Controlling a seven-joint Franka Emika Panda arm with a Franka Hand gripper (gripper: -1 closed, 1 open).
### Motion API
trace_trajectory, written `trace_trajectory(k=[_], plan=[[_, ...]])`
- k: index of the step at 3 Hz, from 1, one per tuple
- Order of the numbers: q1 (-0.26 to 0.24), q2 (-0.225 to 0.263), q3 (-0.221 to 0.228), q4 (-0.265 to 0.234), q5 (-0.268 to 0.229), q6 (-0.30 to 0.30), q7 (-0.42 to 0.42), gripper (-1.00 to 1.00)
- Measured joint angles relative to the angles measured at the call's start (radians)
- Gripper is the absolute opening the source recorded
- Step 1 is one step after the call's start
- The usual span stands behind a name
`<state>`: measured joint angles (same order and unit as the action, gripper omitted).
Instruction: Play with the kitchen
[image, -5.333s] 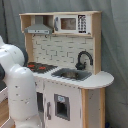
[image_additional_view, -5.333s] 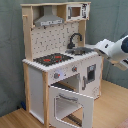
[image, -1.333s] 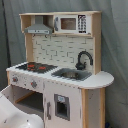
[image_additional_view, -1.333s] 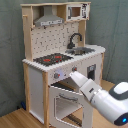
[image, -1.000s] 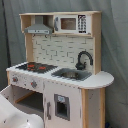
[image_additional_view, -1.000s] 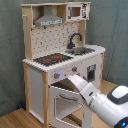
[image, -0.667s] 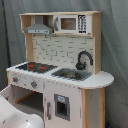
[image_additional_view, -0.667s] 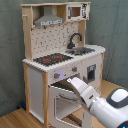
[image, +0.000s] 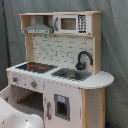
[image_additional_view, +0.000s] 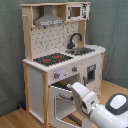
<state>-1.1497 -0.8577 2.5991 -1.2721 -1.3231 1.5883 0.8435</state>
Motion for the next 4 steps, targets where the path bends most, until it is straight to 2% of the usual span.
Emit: trace_trajectory(k=[3, 4], plan=[[-0.049, -0.066, 0.006, -0.015, 0.026, 0.138, 0.263, 1.0], [-0.068, -0.084, 0.012, -0.037, 0.042, 0.19, 0.345, 1.0]])
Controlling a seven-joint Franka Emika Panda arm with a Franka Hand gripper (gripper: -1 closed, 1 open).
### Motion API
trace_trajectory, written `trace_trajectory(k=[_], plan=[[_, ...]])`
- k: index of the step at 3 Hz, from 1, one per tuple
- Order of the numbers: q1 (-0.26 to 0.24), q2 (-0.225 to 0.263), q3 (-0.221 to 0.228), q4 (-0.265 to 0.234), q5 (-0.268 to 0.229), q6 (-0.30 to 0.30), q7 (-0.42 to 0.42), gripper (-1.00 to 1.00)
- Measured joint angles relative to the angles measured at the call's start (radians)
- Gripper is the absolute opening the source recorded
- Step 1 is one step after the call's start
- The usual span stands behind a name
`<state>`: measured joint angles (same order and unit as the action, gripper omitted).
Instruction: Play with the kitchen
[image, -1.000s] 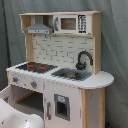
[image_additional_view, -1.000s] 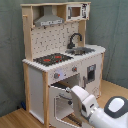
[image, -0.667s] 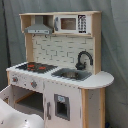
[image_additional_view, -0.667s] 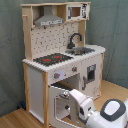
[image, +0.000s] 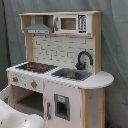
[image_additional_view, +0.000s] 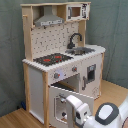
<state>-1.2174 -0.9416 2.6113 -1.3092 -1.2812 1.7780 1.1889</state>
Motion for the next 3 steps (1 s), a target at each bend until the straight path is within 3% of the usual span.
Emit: trace_trajectory(k=[3], plan=[[0.0, -0.021, 0.014, -0.134, 0.103, 0.116, 0.256, 1.0]])
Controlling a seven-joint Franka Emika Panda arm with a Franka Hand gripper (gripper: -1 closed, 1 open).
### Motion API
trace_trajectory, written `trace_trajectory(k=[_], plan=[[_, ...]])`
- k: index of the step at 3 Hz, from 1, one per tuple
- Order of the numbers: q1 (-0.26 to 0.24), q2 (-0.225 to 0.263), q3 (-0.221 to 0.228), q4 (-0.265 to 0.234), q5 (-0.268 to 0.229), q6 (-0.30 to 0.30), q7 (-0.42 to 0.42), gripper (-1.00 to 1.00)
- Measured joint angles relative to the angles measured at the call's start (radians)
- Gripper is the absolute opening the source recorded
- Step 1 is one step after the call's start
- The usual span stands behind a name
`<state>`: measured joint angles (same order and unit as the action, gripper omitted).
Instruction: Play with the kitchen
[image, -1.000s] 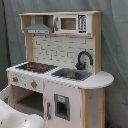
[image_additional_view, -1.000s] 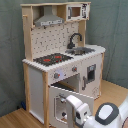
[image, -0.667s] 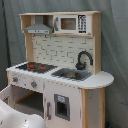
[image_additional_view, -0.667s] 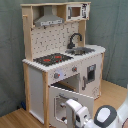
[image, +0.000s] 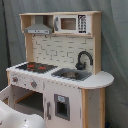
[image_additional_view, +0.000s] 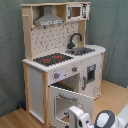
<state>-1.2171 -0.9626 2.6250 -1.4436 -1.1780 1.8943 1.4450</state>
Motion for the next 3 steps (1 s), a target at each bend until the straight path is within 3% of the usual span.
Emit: trace_trajectory(k=[2, 3], plan=[[0.004, 0.019, -0.007, -0.117, 0.092, 0.012, 0.163, 1.0], [0.011, 0.053, -0.007, -0.206, 0.1, 0.013, 0.23, 1.0]])
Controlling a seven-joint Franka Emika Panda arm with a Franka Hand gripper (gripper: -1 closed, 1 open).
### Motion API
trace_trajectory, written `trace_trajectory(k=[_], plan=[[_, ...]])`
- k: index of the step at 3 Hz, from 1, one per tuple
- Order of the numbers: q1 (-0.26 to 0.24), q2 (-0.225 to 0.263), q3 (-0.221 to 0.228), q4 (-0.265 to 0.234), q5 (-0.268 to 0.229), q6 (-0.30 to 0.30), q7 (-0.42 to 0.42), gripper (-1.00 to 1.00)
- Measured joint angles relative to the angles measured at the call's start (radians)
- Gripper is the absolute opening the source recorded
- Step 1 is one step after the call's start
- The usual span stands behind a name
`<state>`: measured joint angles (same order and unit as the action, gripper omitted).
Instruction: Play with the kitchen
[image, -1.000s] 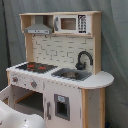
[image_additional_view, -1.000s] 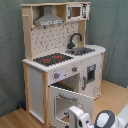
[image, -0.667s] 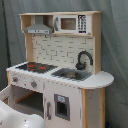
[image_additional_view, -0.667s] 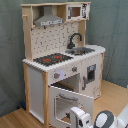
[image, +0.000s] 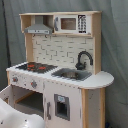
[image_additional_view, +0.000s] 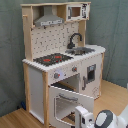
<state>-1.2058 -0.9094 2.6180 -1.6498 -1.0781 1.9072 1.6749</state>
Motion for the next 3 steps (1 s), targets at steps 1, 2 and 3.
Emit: trace_trajectory(k=[1, 2, 3], plan=[[0.011, 0.055, 0.0, -0.095, 0.002, 0.0, 0.044, 1.0], [0.02, 0.12, 0.0, -0.188, 0.002, 0.0, 0.076, 1.0], [0.022, 0.177, -0.001, -0.27, 0.002, 0.0, 0.102, 1.0]])
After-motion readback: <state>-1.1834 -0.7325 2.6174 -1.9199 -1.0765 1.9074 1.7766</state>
